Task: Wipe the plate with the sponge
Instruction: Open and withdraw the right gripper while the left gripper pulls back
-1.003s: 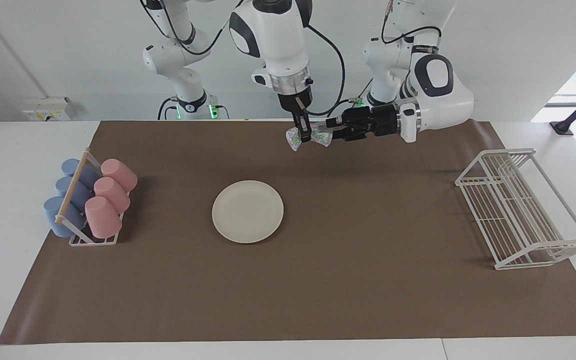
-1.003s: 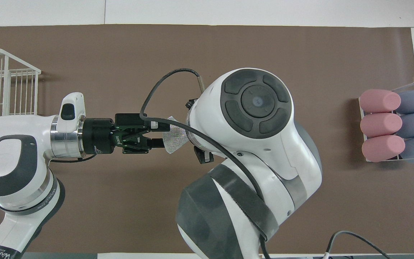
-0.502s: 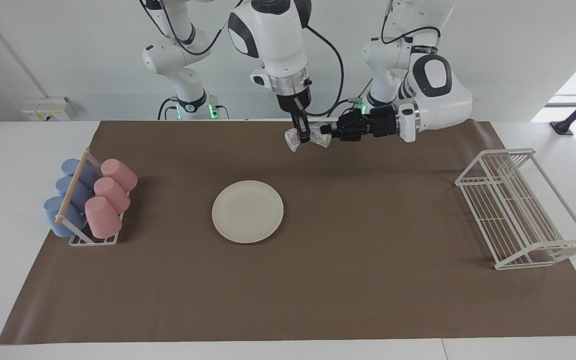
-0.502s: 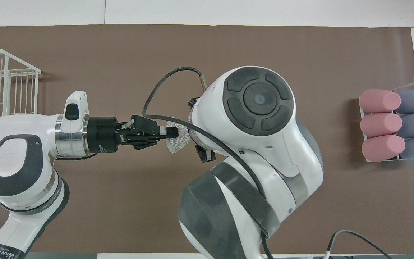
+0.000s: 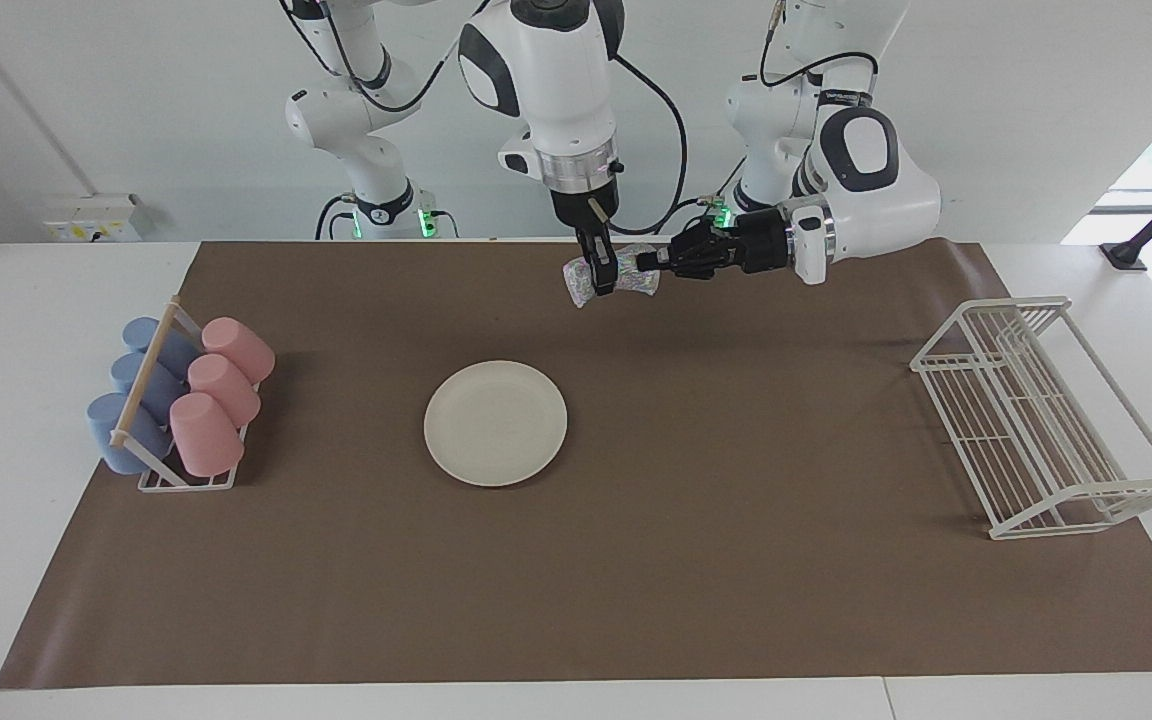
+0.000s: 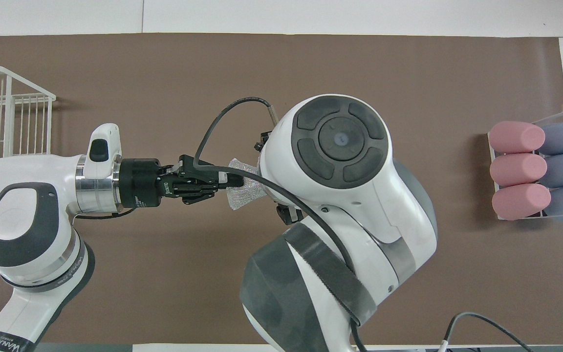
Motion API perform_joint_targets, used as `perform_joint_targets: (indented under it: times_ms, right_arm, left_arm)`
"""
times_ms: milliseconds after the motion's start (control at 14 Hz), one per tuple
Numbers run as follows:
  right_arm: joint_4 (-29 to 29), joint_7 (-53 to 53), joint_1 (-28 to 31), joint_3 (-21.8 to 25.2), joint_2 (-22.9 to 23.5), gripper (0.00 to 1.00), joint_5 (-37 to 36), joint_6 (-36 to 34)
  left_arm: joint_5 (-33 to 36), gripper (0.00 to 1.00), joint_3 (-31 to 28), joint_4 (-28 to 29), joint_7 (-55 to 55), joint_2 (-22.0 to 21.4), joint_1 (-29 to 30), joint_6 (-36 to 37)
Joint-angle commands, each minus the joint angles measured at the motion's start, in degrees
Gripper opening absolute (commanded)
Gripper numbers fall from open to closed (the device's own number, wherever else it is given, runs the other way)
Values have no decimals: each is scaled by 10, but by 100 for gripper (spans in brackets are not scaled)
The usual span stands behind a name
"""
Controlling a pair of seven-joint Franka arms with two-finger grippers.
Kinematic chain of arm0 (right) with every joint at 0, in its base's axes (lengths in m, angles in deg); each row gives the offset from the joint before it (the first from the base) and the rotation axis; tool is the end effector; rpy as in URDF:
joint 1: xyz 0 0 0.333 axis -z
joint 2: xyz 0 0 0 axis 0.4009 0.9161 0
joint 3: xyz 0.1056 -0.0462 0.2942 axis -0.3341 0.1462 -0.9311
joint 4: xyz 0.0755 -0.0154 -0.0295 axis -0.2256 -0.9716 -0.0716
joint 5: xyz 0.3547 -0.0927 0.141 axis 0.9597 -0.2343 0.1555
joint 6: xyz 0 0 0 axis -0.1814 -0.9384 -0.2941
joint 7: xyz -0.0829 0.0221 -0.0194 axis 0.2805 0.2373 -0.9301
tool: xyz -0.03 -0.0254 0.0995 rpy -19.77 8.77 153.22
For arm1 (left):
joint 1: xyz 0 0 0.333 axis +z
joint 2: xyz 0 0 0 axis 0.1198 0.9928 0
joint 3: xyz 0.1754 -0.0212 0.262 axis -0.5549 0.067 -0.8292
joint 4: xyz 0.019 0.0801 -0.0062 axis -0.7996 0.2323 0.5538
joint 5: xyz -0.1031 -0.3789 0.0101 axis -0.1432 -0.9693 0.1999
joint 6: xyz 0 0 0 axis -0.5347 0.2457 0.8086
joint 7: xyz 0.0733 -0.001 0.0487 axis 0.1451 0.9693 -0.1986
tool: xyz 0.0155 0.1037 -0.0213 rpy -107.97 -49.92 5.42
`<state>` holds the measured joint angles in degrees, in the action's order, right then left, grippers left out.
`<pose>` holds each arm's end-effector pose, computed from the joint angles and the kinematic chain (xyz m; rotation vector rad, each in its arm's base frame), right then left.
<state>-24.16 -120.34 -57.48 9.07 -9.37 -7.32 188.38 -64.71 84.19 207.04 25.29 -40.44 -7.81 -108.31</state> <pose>0.5103 0.3799 0.5691 -2.4157 1.7862 0.1063 0.4787 -0.2202 0.4782 1.7790 0.2565 -0.2605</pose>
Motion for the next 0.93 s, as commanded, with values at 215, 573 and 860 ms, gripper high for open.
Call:
perform_joint_targets:
  times_ms: [215, 573, 860]
  right_arm:
    - [-56, 253, 74, 1, -44, 100, -12, -18]
    - [-85, 562, 206, 1, -74, 100, -12, -25]
    - [-84, 786, 290, 1, -74, 100, -12, -61]
  left_arm:
    - [64, 0, -9, -1, -32, 0, -4, 5]
    - [268, 0, -11, -15, -129, -7, 11, 12]
    - [455, 0, -12, -87, -217, 15, 52, 54]
